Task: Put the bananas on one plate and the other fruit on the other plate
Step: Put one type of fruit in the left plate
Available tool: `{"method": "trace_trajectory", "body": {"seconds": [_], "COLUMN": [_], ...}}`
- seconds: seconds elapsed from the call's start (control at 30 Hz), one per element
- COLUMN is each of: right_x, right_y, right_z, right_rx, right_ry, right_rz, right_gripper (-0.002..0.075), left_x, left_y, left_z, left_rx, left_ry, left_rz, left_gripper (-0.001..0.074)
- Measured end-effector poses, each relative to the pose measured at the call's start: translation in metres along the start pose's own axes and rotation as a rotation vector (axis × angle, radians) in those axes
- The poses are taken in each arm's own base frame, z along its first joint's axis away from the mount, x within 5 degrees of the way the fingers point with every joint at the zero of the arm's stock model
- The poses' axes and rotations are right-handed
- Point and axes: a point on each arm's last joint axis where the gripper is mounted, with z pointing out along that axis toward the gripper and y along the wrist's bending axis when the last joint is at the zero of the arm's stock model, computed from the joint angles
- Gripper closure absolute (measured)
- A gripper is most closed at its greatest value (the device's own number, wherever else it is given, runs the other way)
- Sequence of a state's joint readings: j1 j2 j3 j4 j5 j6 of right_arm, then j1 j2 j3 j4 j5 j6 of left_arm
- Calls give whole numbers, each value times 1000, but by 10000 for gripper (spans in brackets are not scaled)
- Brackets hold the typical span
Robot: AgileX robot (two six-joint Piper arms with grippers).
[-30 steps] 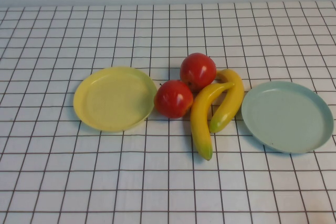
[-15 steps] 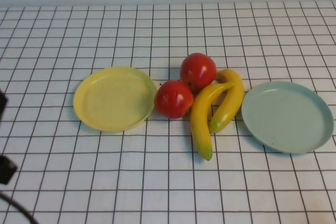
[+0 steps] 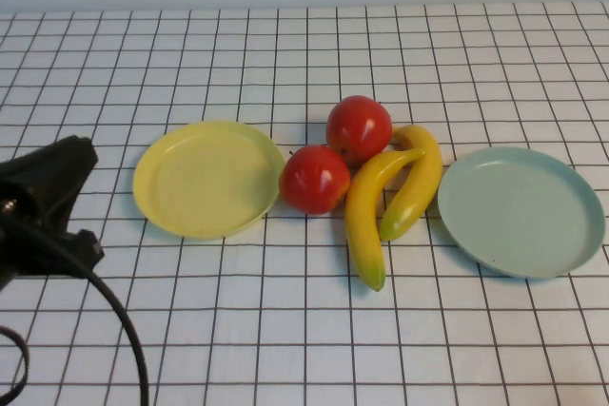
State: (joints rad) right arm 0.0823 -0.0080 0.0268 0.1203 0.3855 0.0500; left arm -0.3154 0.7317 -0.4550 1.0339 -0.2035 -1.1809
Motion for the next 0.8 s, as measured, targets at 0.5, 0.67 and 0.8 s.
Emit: {"method": "trace_trajectory", "body": {"seconds": [0.5, 0.67, 0.8], "right_x": [0, 0, 0], "right_y": [0, 0, 0], "right_z": [0, 0, 0], "right_rx": [0, 0, 0], "right_ry": [0, 0, 0], "right_rz": [0, 0, 0], "right_gripper": [742, 742, 742], "left_x": [-5, -3, 1], "left_y": [-21, -31, -48], "left_z": [65, 106, 141], "left_rx": [164, 210, 242], "left_ry": [676, 743, 768], "left_rz": [335, 481, 482], "left_gripper": [732, 612, 286]}}
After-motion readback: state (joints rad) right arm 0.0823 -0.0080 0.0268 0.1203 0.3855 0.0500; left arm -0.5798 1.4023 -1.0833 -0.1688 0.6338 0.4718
